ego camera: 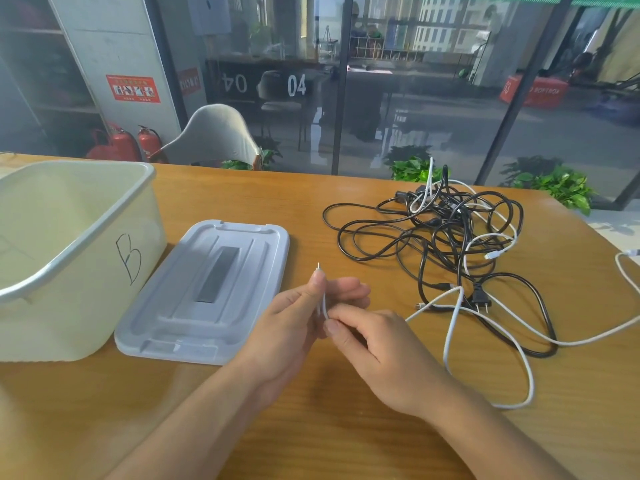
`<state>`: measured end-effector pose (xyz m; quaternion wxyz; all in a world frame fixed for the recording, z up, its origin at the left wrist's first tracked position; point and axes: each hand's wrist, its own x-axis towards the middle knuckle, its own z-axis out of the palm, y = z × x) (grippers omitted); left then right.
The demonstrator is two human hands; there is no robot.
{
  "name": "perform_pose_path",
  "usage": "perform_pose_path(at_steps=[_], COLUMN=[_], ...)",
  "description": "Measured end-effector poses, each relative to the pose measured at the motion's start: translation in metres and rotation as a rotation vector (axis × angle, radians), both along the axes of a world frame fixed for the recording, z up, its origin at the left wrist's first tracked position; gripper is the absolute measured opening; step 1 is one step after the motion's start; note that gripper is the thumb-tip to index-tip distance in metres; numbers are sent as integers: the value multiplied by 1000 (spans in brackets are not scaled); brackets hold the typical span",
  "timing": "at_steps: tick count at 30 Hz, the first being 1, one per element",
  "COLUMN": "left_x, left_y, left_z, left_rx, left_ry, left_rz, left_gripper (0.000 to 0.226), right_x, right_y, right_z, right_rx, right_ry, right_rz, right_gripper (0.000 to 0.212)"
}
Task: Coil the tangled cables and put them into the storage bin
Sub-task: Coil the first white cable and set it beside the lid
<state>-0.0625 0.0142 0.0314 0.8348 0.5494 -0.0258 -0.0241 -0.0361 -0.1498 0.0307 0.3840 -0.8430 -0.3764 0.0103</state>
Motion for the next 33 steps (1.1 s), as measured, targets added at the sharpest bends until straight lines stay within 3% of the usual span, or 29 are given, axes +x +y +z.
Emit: perform_pose_path(at_steps=[6, 13, 21, 25, 27, 29, 33], left_x=[-1, -10, -9, -7, -6, -5, -2], left_y=[10, 22, 20, 13, 10, 7, 2], left_z=[15, 23, 14, 9, 6, 3, -2], left_rx=[-182, -21, 322, 499, 545, 570, 571], left_ry=[-5, -37, -5, -9, -14, -36, -85], left_rz=[71, -313, -420, -340, -280, -200, -23], left_gripper=[45, 48, 55, 57, 55, 54, 48], right_x=[-3, 16, 43, 33, 26, 21, 12], right_y=[0, -10, -47, -36, -27, -18, -8], right_z=[-6, -1, 5, 8, 10, 8, 5], right_rx=[-198, -338, -286, -227, -157, -44, 187], right_ry=[47, -18, -176, -452, -499, -414, 49], right_rz=[166, 170, -146, -348, -419, -429, -305], right_gripper=[27, 44, 28, 40, 46, 42, 27])
